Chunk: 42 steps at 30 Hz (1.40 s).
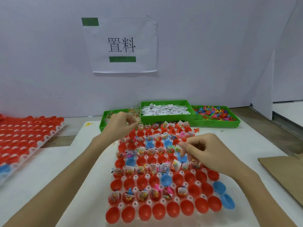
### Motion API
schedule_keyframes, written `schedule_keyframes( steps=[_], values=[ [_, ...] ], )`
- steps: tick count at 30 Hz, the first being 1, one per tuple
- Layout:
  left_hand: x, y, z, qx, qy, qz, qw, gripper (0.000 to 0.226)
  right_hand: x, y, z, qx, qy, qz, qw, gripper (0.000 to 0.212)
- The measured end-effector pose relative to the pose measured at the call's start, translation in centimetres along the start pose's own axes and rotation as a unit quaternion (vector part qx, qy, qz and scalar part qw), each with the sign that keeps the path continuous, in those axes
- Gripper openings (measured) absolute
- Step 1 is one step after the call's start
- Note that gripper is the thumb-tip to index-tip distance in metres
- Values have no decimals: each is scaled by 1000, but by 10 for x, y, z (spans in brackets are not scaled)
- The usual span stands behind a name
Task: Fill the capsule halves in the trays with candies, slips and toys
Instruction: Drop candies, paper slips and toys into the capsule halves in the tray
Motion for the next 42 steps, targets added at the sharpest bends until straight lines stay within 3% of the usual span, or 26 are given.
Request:
schedule_keyframes(
  steps=[4,9,13,17,27,30,35,37,42],
  values=[
    [71,22,38,-48,75,80,993,19,-1,4,1,-35,14,-26,999,41],
    [112,25,56,1,110,149,983,37,-6,2,3,-45,22,-42,998,39],
    [122,15,62,31,124,126,984,45,-9,1,4,-48,31,-43,997,39],
    [126,17,66,-7,146,91,985,39,-11,2,5,-54,31,-40,997,41],
    [107,49,36,-180,39,65,981,14,-16,-2,6,-53,23,-45,997,41],
    [87,63,14,-258,11,6,966,8,-17,0,6,-55,17,-50,997,41],
    [44,66,-50,-327,-58,-172,927,5,-22,5,7,-73,8,-63,995,40],
    [31,59,-76,-320,-67,-240,914,8,-22,8,7,-88,7,-65,994,39],
    [5,37,-106,-245,-76,-306,917,18,-19,15,6,-132,-6,3,991,27]
  ],
)
Point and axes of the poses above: each hand's wrist, its own z-axis towards the middle knuckle, its own y-axis out of the back of the hand, x = y × z, the point moved 9 cm from there along z, towards the middle knuckle, and after that the axes turned 15 degrees about -z, right-handed, at the moved point
